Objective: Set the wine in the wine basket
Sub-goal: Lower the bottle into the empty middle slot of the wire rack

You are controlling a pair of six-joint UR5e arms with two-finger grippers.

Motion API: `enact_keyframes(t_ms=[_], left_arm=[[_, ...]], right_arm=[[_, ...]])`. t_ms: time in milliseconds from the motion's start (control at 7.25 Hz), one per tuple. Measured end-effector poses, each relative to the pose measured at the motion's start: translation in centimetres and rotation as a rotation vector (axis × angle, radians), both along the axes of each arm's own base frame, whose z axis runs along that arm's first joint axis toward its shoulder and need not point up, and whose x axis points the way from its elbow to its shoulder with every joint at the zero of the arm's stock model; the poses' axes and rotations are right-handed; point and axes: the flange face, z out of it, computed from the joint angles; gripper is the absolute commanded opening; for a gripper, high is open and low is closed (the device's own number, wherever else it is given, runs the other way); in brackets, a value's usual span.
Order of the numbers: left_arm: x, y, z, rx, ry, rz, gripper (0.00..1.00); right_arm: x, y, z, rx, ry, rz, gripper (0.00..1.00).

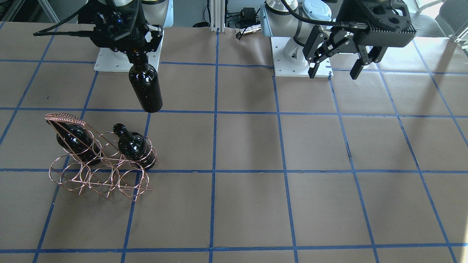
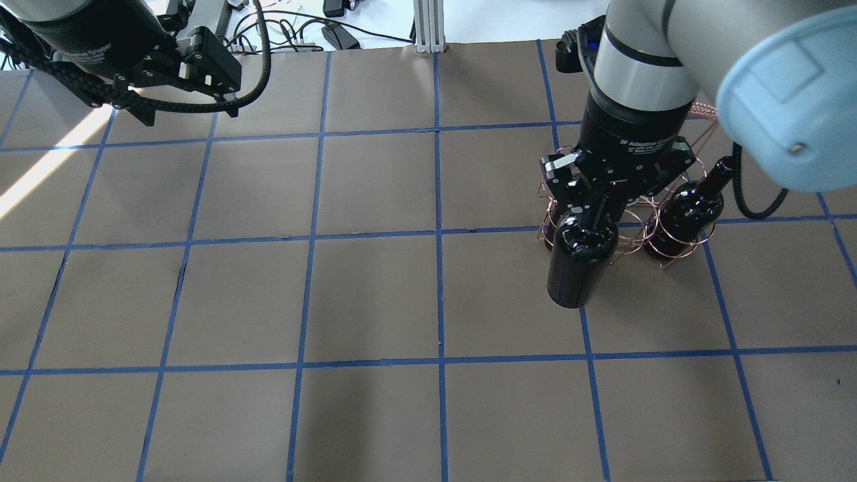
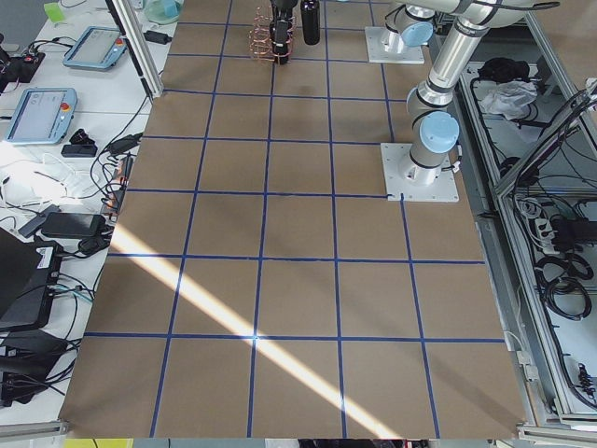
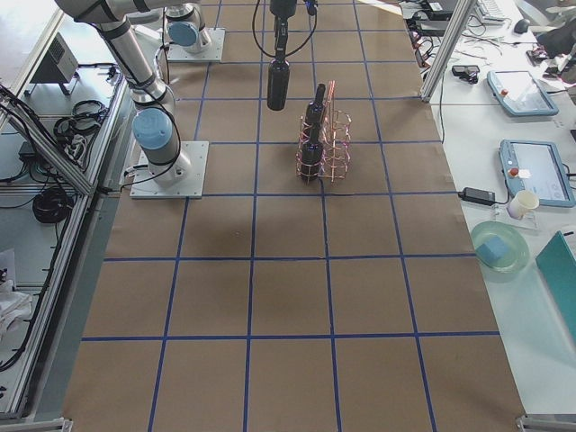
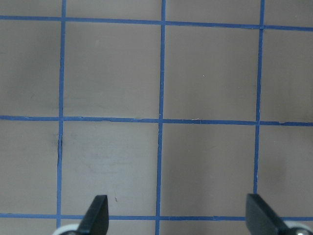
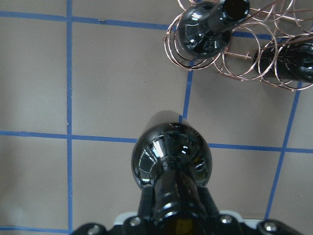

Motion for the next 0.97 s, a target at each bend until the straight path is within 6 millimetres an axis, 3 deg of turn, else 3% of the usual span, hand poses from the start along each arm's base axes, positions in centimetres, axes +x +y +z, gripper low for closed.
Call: enact_keyframes(t_ms=[552, 966], left_arm=[[0.0, 0.0, 0.1, -0.002, -0.001, 0.001, 1.0], [0.1, 0.1, 0.1, -0.002, -0.002, 0.002, 1.0]], right_arm=[[-9.3, -3.7, 1.3, -0.101, 0.023, -0.091, 0.01], [-10.7, -7.9, -1.0, -0.141, 0.005, -0.115, 0.01]])
